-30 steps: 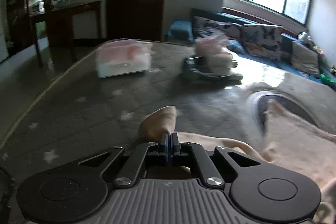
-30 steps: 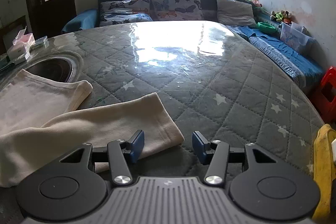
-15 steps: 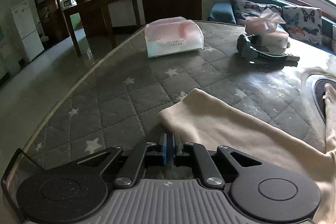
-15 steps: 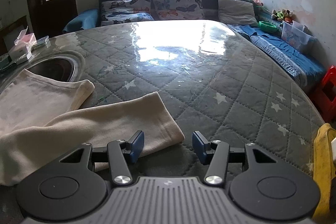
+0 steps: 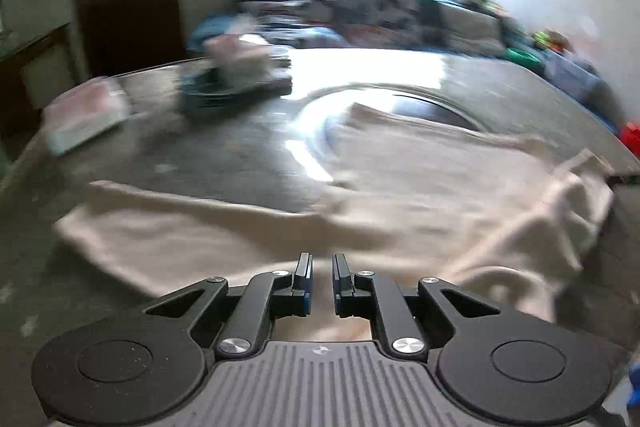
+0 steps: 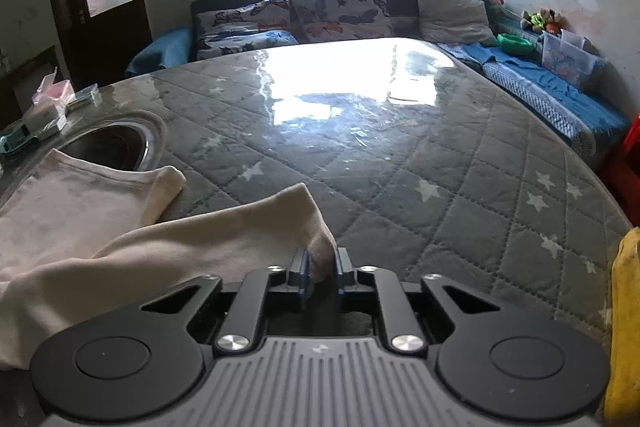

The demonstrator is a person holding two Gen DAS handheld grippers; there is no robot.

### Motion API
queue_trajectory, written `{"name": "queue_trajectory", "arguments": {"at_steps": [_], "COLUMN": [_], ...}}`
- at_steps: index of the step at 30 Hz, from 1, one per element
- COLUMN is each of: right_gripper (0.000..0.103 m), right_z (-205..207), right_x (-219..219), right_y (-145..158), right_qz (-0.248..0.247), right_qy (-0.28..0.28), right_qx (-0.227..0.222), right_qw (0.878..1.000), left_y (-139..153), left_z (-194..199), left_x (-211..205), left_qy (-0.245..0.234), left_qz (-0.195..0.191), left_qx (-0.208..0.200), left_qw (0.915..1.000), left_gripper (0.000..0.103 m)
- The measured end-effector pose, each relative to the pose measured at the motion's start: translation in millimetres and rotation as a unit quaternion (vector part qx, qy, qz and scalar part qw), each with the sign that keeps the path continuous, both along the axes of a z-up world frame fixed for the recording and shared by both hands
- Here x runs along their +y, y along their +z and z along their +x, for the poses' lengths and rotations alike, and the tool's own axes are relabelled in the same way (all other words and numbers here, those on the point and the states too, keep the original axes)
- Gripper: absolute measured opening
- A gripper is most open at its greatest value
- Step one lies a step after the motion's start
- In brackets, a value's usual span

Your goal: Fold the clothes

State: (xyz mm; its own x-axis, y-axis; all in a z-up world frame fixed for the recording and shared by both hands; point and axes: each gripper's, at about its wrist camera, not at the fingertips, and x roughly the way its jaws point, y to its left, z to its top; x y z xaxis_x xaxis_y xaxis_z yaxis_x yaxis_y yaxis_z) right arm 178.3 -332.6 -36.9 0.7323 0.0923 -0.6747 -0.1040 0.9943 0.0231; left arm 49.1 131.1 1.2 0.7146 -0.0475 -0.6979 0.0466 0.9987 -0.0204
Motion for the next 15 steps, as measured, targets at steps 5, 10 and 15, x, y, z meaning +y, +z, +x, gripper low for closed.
{"name": "queue_trajectory", "arguments": {"at_steps": [5, 10, 15], "right_gripper": [0.008, 0.008, 0.009], "right_z": [-12, -21, -19], "right_x": [0, -10, -22], "right_y": [14, 26, 20], "right_qz": [-0.028, -0.063, -0.08], "right_qy": [-0.001, -0.014, -0.036], "right_qx": [-0.03, -0.049, -0.034], "right_qw": [0.999, 0.997, 0.996], "left_y": [-13, -17, -18], "left_z": [13, 3, -15], "left_x": [-27, -47, -70], "left_qy": [-0.036, -0.089, -0.146], "left_qz": [-0.006, -0.011, 0.002], "left_qx": [0.019, 0.022, 0.022], "left_qw": [0.9992, 0.9958, 0.989], "left_gripper": [0.011, 0.01, 0.01]}}
